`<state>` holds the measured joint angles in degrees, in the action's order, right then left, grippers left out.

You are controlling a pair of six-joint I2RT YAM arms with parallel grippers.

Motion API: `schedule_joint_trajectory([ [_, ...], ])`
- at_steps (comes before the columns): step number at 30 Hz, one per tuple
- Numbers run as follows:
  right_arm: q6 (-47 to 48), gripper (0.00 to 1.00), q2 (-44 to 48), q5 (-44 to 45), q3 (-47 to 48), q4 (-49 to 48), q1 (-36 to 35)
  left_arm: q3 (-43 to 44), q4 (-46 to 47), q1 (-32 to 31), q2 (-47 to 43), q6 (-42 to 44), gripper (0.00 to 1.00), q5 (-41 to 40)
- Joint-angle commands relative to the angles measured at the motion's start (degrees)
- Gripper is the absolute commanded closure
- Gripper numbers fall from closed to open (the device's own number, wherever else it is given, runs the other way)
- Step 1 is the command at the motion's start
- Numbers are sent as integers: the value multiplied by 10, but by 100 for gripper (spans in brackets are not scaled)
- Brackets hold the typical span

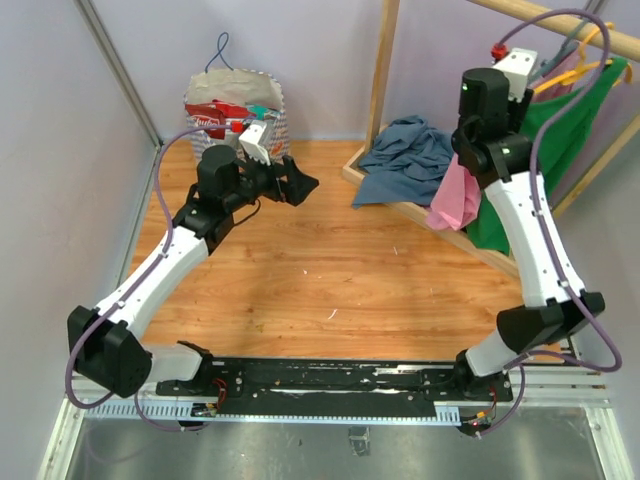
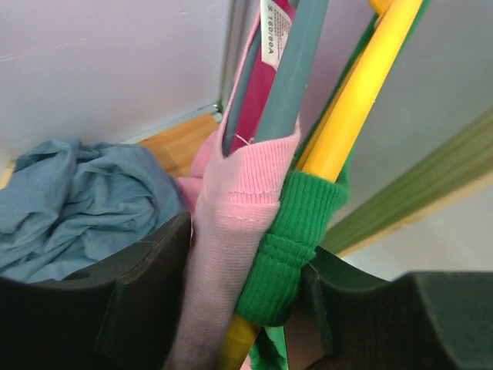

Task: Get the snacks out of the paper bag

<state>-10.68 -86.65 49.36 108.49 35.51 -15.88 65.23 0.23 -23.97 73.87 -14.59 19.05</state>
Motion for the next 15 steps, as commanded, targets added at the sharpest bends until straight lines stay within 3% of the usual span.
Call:
schedule_joint_trajectory([
  [1,51,67,-65,-9,57,-29,-44,-7,-7,13,-21,4,0,-6],
  [15,168,67,-336,-77,372,-48,-133,-25,-32,109,-65,-52,0,-15],
])
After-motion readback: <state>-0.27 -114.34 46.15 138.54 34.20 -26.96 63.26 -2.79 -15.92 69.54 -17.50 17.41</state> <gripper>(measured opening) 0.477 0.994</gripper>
